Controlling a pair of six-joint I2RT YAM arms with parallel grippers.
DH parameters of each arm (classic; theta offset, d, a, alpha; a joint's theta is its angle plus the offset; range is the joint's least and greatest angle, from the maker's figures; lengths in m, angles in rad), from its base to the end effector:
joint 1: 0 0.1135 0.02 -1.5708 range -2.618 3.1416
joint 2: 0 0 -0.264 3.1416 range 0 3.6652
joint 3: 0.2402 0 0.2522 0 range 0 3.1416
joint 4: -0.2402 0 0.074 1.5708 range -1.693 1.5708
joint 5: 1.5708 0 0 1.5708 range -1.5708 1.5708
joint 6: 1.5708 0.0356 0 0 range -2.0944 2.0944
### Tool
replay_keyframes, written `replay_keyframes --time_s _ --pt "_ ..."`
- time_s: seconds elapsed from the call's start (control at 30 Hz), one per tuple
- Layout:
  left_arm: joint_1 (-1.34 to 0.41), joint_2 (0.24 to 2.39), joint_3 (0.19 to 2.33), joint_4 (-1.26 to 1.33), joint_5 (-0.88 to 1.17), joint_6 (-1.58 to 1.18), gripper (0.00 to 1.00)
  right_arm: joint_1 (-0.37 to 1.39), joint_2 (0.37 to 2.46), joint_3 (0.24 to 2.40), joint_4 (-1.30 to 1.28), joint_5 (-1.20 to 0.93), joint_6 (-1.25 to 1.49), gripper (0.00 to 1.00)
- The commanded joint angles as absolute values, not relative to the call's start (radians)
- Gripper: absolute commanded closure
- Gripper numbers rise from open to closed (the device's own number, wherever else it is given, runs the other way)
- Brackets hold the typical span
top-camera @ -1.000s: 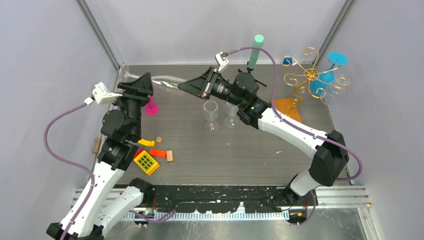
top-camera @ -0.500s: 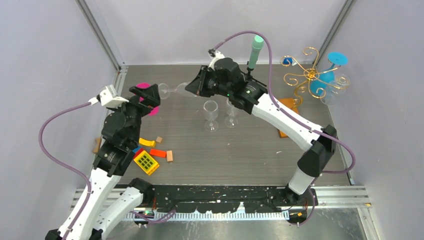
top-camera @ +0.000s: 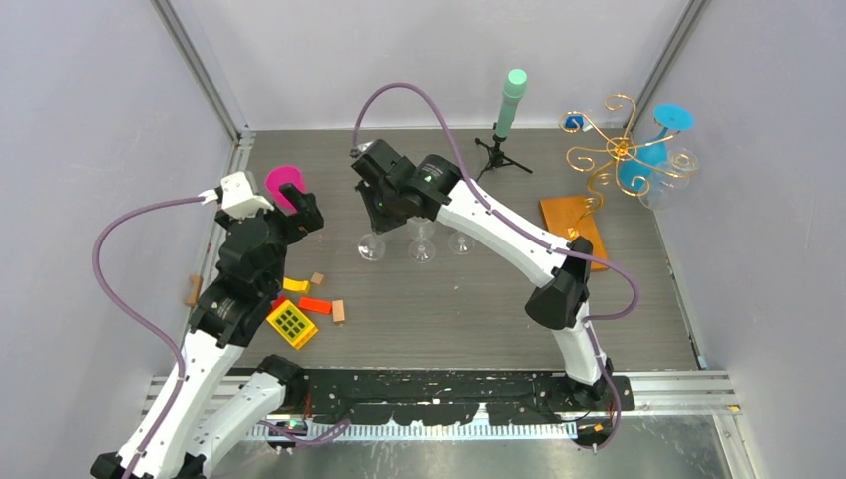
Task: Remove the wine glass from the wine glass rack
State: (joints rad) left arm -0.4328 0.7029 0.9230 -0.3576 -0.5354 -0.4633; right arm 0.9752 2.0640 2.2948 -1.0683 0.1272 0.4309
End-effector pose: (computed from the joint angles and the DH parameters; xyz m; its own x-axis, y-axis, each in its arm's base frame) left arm 0.1421 -0.0457 0.3819 -0.0675 -0.3922 -0.9174 -0.1433 0.9138 -0.3801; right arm 0.2522 0.3641 0.3793 -0.7018 -0.2970 -0.6475 -0.5287 0.8264 0.1939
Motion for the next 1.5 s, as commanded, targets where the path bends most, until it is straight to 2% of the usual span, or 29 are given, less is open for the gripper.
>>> replay_keyframes --time_s 0.0,0.37,0.67,0.93,1.47 --pt "-0.435 0.658 0.896 -0.326 -0.617 -0.424 0.00 0.985 2.062 2.363 -1.191 0.174 0.375 1.00" --pt "-0.436 0.678 0.899 -0.340 -0.601 -0.422 0.00 0.985 2.152 2.437 -1.233 0.184 0.345 0.99" --pt "-0.436 0.684 0.899 -0.337 -0.595 -0.420 0.00 0.985 2.196 2.469 -1.225 0.187 0.319 0.76" --pt "-0.435 0.698 0.907 -0.331 -0.580 -0.422 0.00 0.981 2.204 2.468 -1.150 0.197 0.335 0.69" --pt "-0.435 0.687 0.909 -0.336 -0.569 -0.422 0.00 0.936 2.078 2.445 -0.968 0.122 0.365 0.41"
